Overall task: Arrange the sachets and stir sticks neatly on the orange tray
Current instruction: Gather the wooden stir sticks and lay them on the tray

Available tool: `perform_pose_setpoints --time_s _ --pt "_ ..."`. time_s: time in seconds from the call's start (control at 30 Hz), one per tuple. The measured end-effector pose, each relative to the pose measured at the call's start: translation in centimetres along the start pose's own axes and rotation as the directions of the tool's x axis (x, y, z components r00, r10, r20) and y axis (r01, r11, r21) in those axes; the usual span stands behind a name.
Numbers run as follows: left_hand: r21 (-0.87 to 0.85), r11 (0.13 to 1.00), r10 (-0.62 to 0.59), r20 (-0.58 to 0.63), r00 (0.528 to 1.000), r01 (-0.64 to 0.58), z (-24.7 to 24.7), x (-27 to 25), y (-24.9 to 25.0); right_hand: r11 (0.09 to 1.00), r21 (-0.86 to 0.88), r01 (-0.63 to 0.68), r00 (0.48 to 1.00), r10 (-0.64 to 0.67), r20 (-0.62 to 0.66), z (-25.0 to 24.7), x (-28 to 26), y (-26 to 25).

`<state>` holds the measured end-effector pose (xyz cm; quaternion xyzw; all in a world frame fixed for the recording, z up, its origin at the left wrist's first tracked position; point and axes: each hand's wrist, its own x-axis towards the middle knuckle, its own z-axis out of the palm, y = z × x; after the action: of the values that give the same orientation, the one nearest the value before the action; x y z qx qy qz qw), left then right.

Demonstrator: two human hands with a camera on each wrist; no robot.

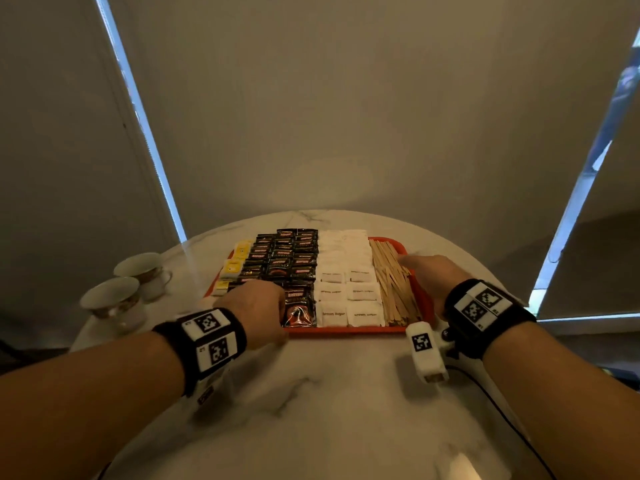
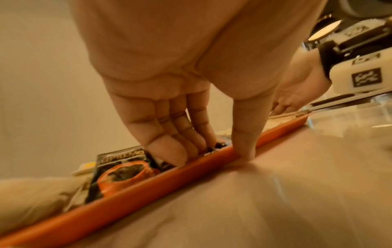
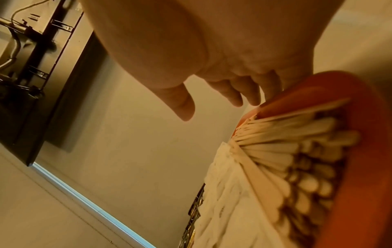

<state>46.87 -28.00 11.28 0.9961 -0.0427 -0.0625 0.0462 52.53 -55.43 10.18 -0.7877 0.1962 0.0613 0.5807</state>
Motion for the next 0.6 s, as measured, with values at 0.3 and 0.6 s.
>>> perform_pose_setpoints --time_s 0.3,0.6 --pt "-0.013 0.995 -0.104 -0.024 0.994 0.104 0.8 2.8 -1.5 0.984 -0.18 -0.009 0.994 -0.011 -0.108 1.8 2.1 -1.5" --pt "-0.041 0.977 -0.211 -0.087 0.974 0.209 0.3 8.9 -4.6 0.967 -0.25 0.057 0.996 -0.072 -0.053 5.6 7.2 -5.4"
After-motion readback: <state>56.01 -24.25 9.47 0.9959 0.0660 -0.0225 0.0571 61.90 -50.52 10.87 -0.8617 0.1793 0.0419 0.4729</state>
